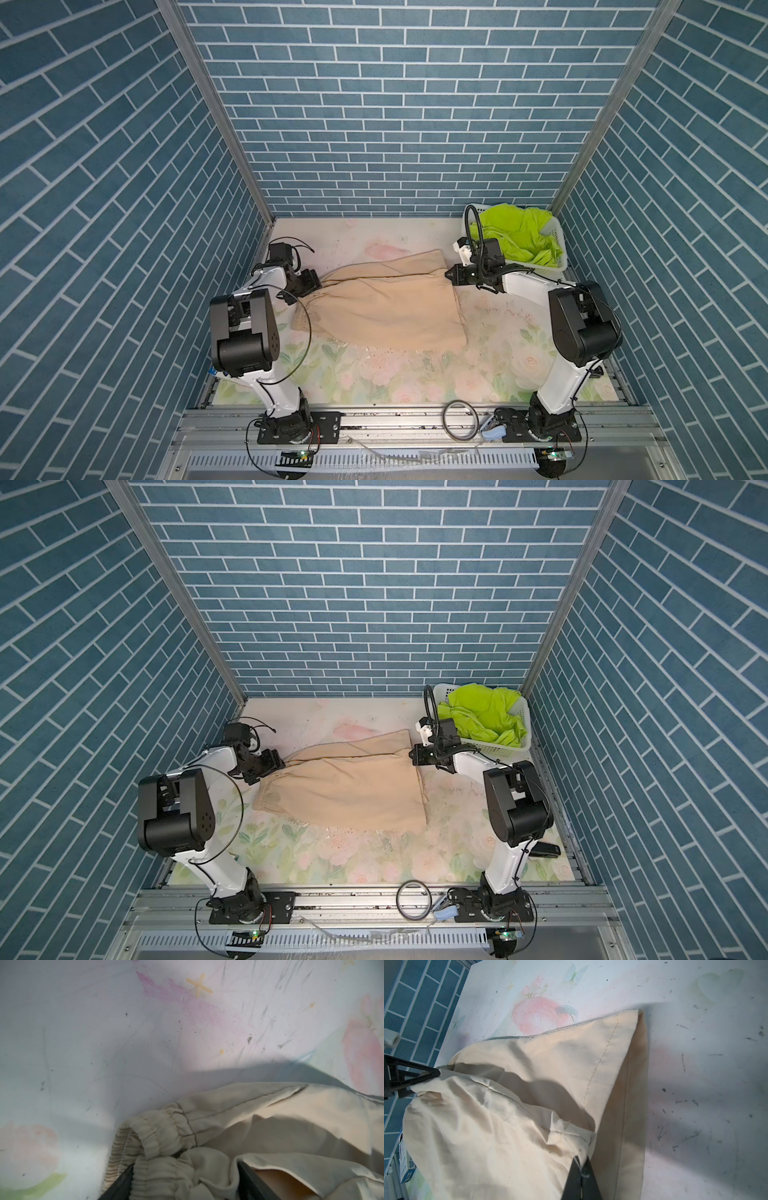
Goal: Fold and stack the shorts
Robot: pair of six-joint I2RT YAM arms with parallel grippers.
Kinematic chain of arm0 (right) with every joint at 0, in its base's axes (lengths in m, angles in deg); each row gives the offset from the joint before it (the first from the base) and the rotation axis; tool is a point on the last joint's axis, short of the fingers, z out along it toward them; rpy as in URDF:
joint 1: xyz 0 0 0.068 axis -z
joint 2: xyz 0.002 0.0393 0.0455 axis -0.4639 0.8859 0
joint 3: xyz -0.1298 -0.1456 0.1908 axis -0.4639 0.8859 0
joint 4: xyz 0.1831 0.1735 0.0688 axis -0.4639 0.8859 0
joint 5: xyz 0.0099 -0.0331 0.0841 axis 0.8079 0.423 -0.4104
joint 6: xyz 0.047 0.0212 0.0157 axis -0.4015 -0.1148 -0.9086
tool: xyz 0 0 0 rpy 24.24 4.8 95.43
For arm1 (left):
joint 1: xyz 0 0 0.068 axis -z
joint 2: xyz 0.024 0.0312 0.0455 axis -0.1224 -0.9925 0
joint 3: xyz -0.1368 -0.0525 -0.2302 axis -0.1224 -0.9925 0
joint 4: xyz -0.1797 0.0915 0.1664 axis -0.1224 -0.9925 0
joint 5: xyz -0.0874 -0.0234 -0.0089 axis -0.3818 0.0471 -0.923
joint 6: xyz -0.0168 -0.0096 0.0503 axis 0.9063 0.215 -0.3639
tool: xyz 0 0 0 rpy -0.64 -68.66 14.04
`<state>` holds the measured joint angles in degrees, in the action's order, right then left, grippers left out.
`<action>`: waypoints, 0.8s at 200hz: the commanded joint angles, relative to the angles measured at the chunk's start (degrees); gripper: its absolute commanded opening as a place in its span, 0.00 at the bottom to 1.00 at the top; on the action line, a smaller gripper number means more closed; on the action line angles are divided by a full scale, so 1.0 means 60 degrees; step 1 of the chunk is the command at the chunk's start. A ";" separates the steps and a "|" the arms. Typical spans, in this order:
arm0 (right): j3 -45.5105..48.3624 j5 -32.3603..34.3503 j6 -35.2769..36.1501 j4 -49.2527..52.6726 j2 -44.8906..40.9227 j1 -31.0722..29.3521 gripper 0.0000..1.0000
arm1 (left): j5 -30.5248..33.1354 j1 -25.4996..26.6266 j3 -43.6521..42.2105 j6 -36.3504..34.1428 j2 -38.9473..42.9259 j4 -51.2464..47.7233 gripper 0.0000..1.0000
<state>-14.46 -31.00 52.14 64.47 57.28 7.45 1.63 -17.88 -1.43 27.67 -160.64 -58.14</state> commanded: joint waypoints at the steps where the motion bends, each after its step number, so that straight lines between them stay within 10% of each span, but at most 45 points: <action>1: 0.0127 -0.0029 -0.0115 -0.0199 -0.0317 0.0010 0.00 | -0.0372 -0.0043 -0.0133 0.0242 0.0281 -0.0123 0.77; 81: 0.0184 -0.0034 -0.0143 -0.0310 -0.0328 0.0010 0.00 | -0.0843 -0.0063 -0.0565 0.0830 0.1267 0.0329 0.76; 160: 0.0284 -0.0021 -0.0144 -0.0362 -0.0427 0.0014 0.00 | -0.0534 -0.0353 -0.0639 0.0844 0.1347 0.0052 0.44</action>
<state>-13.48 -31.00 51.59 62.99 56.88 7.45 -1.76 -19.11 -4.86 33.14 -153.36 -56.74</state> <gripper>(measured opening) 0.045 0.489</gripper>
